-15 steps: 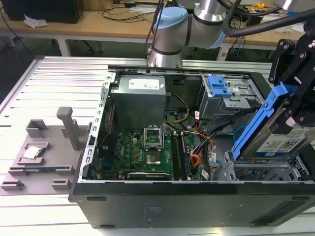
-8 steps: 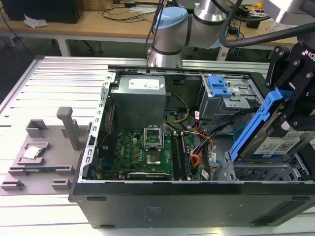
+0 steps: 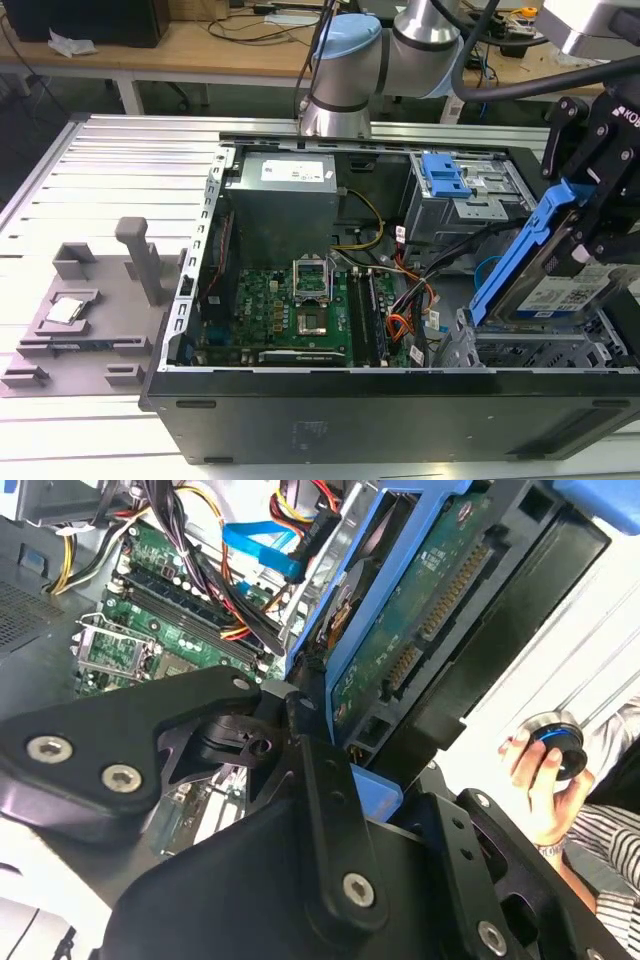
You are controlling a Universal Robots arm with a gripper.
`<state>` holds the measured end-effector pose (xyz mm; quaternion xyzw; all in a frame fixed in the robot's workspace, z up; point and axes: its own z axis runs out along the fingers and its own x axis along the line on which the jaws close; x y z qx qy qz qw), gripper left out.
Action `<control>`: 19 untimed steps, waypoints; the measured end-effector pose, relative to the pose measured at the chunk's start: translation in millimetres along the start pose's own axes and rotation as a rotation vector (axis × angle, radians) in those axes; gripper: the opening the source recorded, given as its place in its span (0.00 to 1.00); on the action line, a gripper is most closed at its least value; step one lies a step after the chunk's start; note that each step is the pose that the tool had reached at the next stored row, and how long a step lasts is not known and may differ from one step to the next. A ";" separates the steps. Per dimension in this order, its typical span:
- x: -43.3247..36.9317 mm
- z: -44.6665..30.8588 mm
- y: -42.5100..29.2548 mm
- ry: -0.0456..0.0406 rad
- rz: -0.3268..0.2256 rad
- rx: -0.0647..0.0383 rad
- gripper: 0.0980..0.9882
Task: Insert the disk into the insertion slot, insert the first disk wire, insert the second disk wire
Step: 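Insert the disk into the insertion slot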
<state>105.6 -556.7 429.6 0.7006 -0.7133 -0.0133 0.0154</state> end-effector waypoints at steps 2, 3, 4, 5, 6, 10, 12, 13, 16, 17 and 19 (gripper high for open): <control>-1.7 1.6 -0.6 0.0000 0.000 0.000 0.30; -1.7 3.6 -0.7 0.0001 0.000 0.000 0.30; -1.8 5.5 -0.8 0.0002 0.000 0.000 0.30; -1.8 8.1 -0.9 0.0010 0.000 0.000 0.30; -1.8 10.0 -0.9 0.0005 0.000 0.000 0.30; -1.8 14.4 -1.2 0.0003 0.000 0.000 0.30; -1.8 15.0 1.5 -0.0006 0.000 0.001 0.30; -1.7 15.1 3.5 -0.0007 0.000 0.001 0.30; -1.7 15.3 5.6 0.0002 0.000 0.003 0.30; -1.7 18.4 5.5 0.0009 0.000 0.002 0.30; -1.6 22.4 5.4 -0.0007 0.000 0.002 0.30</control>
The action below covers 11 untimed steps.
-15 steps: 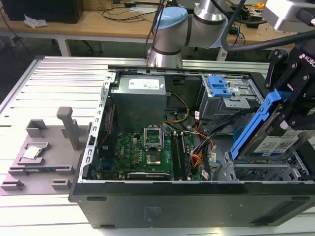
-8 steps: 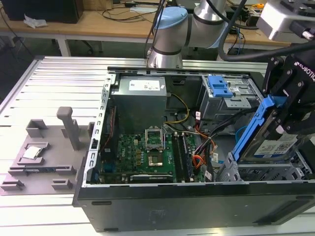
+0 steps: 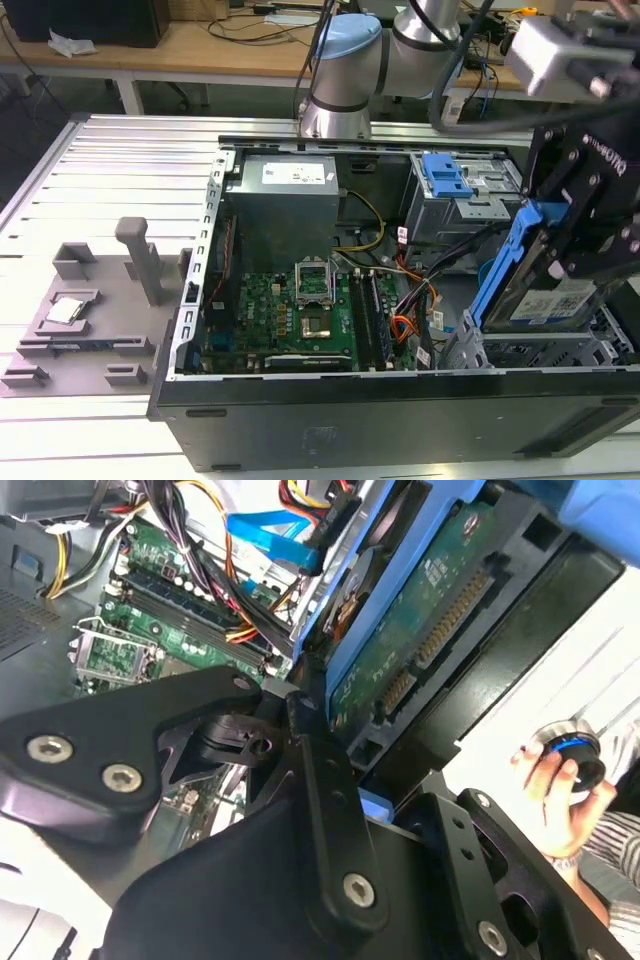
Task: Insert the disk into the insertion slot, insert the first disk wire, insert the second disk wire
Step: 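Insert the disk into the insertion slot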
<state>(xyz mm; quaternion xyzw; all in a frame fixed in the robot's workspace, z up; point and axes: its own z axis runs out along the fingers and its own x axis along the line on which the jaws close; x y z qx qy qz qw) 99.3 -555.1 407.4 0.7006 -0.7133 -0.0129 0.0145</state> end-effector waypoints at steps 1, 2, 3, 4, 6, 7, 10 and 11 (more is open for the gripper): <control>-0.1 0.8 0.0 0.0007 0.000 0.000 0.30; -0.1 1.1 -0.1 0.0010 0.000 0.000 0.30; -0.1 1.4 -0.1 0.0012 0.000 0.000 0.30; -0.1 1.9 -0.1 0.0008 0.000 0.000 0.30; -0.1 2.6 -0.2 0.0010 0.000 0.000 0.30; -0.1 3.3 -0.2 0.0007 0.000 0.000 0.30; 0.0 5.7 -0.3 0.0008 0.000 0.000 0.30; -0.1 6.7 -0.3 0.0007 0.000 0.000 0.30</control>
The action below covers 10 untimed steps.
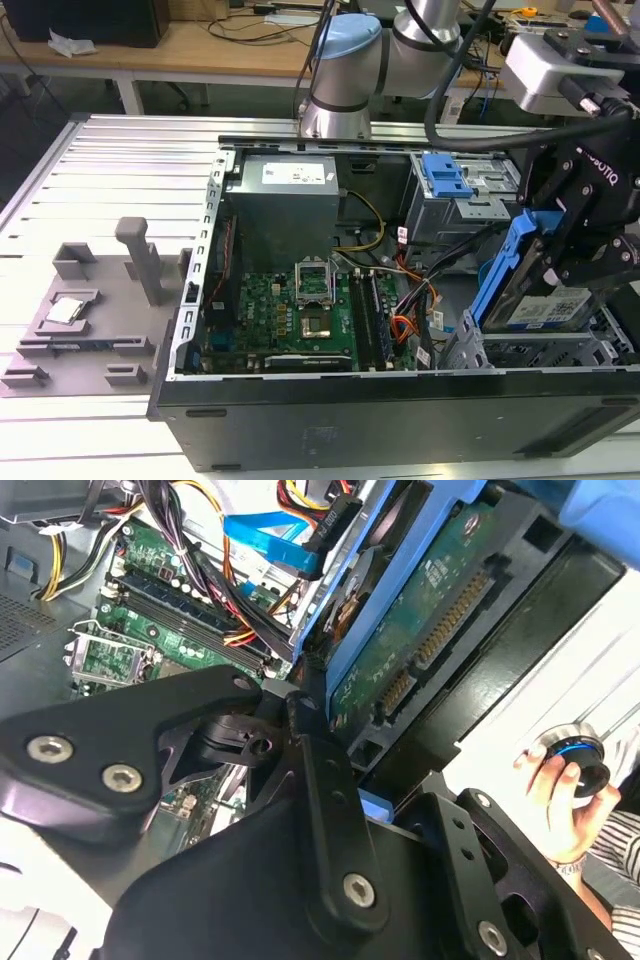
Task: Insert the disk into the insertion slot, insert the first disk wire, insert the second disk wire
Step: 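Insert the disk into the insertion slot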
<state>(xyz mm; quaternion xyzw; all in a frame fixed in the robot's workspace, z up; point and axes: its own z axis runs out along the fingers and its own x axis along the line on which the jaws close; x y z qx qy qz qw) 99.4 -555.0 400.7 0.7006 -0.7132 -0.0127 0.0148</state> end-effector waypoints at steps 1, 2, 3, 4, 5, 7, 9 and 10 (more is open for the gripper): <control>0.0 1.8 -0.1 0.0002 0.000 0.000 0.30; 0.0 3.1 -0.1 0.0002 0.000 0.000 0.30; 0.0 4.5 -0.1 0.0002 0.000 0.000 0.30; 0.0 5.2 -0.2 0.0002 0.000 0.000 0.30; 0.0 5.2 -0.2 0.0003 0.000 0.000 0.30; -0.1 5.4 -0.2 0.0000 0.000 0.000 0.30; 0.0 5.3 -0.1 0.0002 0.000 0.000 0.31; 0.0 5.4 -0.2 0.0001 0.000 0.000 0.38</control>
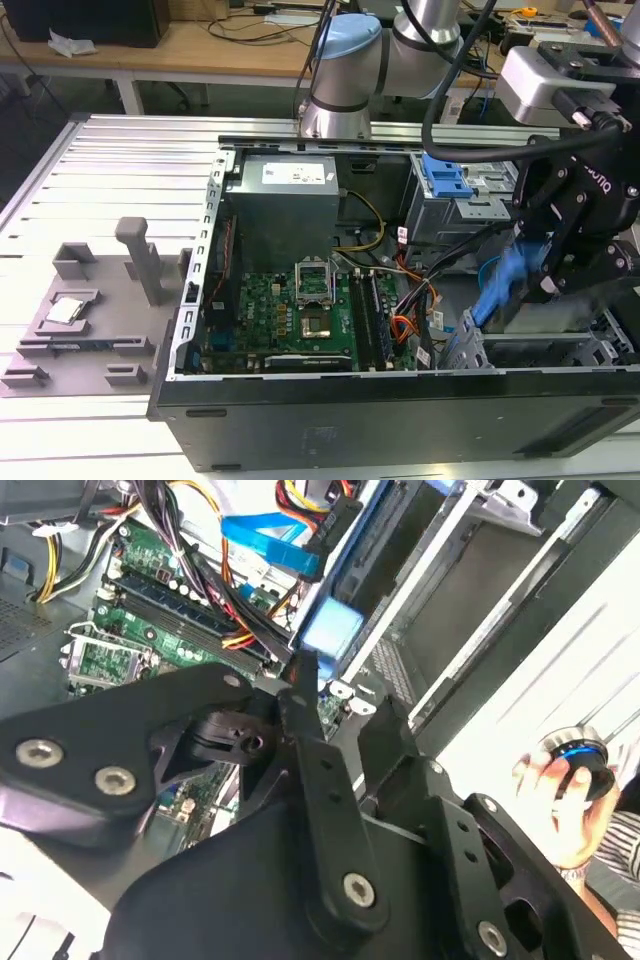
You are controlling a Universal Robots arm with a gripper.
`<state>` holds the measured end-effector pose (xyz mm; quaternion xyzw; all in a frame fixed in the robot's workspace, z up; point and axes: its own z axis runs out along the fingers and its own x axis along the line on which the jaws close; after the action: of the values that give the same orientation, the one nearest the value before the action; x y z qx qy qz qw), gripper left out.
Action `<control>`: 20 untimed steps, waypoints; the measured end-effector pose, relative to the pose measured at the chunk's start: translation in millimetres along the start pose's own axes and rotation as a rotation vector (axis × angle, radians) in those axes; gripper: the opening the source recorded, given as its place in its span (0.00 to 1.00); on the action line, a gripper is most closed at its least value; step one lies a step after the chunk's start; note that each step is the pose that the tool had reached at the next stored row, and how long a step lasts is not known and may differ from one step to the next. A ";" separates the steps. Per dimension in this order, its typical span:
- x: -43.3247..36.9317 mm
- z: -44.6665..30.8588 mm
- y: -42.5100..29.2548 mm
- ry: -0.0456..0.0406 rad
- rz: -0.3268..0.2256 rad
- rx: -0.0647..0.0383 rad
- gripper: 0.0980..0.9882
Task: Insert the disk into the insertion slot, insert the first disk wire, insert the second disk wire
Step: 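Insert the disk into the insertion slot, then insert the first disk wire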
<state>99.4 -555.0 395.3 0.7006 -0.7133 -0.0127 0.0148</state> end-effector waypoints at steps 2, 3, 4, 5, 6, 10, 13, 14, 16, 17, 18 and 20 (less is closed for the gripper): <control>0.0 0.1 0.0 0.0001 0.000 0.000 0.38; 0.0 0.1 0.0 0.0001 0.000 0.000 0.30; 0.0 0.1 0.0 0.0002 0.000 0.000 0.15; 0.0 0.1 0.0 0.0002 0.000 0.000 0.15; 0.0 0.2 0.0 0.0002 0.000 0.000 0.02; 0.0 0.3 0.0 0.0002 0.000 0.000 0.01; 0.0 0.3 0.0 0.0002 0.000 0.000 0.01; 0.0 0.4 0.0 0.0002 0.000 0.000 0.01; 0.0 0.4 0.0 0.0002 0.000 0.000 0.01; 0.0 0.4 0.0 0.0003 0.000 0.000 0.01; 0.0 0.5 0.0 0.0002 0.000 0.000 0.01; 0.0 0.6 -0.3 0.0001 0.000 0.000 0.01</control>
<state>99.6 -555.0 394.7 0.7006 -0.7132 -0.0127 0.0149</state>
